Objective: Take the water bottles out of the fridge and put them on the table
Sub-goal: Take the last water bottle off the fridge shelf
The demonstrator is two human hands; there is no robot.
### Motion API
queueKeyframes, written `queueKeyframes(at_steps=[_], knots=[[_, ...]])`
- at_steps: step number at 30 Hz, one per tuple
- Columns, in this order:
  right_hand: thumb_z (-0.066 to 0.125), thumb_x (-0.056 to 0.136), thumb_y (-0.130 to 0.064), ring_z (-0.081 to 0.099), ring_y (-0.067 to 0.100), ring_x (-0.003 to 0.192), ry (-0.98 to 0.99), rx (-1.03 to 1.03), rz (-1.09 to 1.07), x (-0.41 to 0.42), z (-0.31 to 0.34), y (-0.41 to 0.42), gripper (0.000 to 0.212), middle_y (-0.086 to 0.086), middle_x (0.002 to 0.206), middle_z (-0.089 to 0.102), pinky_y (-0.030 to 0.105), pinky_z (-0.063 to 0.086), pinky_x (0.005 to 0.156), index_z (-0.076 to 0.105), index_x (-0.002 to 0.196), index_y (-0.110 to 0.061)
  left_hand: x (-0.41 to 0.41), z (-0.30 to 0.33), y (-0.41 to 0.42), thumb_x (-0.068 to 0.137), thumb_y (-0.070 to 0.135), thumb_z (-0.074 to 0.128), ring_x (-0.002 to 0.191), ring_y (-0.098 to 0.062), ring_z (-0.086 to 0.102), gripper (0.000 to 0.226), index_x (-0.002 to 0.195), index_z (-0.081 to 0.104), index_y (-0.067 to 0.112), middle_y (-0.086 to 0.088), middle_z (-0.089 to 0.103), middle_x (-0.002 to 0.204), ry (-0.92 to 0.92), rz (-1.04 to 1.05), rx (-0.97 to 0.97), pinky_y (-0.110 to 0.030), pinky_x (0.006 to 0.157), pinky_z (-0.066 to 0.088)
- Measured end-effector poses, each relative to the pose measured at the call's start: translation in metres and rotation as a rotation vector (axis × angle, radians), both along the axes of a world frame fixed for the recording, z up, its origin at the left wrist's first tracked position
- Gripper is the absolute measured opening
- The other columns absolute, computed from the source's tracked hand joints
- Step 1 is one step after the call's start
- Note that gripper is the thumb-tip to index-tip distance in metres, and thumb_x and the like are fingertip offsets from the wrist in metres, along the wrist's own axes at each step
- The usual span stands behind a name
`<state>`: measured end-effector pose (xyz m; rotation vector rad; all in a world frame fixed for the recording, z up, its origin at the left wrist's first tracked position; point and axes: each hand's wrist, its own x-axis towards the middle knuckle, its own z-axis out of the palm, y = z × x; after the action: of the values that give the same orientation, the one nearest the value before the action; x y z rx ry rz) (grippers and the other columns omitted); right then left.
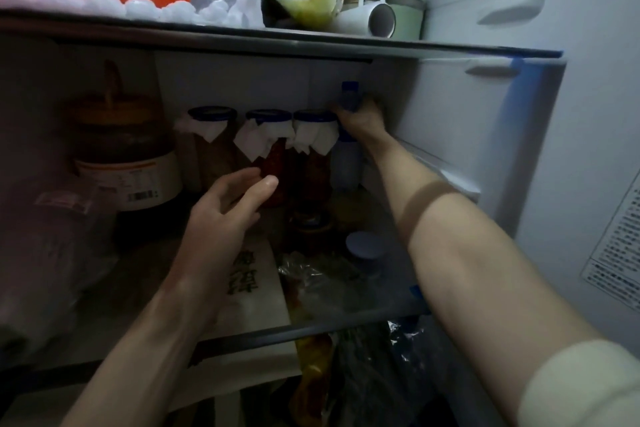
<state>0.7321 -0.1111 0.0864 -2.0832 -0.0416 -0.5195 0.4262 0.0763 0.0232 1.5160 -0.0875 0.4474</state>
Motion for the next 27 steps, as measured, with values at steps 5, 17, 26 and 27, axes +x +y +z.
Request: queueKeyframes(at_steps=[5,17,26,27], knots=[[0.065,0.067,-0.068,0.057,0.034,0.116,-0.065,0.064,-0.107,-0.031,0.007,0.013,0.089,0.015,0.132,0.055,0.047,0.053,0.092,0.051,0.133,-0.010,-0.005,0.003,0.006,0.067,0.057,0.068,0.114,-0.002,0.061,0.053,0.116,0.065,0.038,0.017,0.067,0.117,-0.004,0.018,0.008,-0.032,0.101,0.048],[0.066,0.089,-0.044,0.060,0.032,0.102,-0.303,-0.025,-0.101,-0.111,-0.022,0.003,0.051,0.016,0.116,0.061,0.039,0.050,0.079,0.055,0.120,-0.005,0.005,0.002,-0.017,0.085,0.042,0.069,0.119,-0.001,0.054,0.047,0.129,0.057,0.031,0.015,0.059,0.128,-0.034,0.021,0.152,-0.019,0.092,0.046],[0.062,0.083,-0.058,0.065,0.019,0.098,-0.417,0.070,-0.088,-0.204,-0.020,-0.010,0.045,-0.002,0.105,0.070,0.034,0.050,0.081,0.063,0.112,-0.023,0.008,0.022,-0.055,0.086,0.031,0.073,0.123,-0.008,0.053,0.045,0.128,0.055,0.028,0.010,0.056,0.132,-0.088,-0.014,0.140,-0.029,0.101,0.048],[0.064,0.083,-0.057,0.066,0.016,0.093,-0.423,0.088,-0.067,-0.218,-0.018,-0.012,0.042,-0.004,0.100,0.071,0.031,0.049,0.078,0.064,0.108,-0.024,0.005,0.022,-0.058,0.086,0.030,0.073,0.123,-0.008,0.053,0.045,0.127,0.054,0.029,0.010,0.056,0.133,-0.098,-0.015,0.148,-0.033,0.104,0.047]])
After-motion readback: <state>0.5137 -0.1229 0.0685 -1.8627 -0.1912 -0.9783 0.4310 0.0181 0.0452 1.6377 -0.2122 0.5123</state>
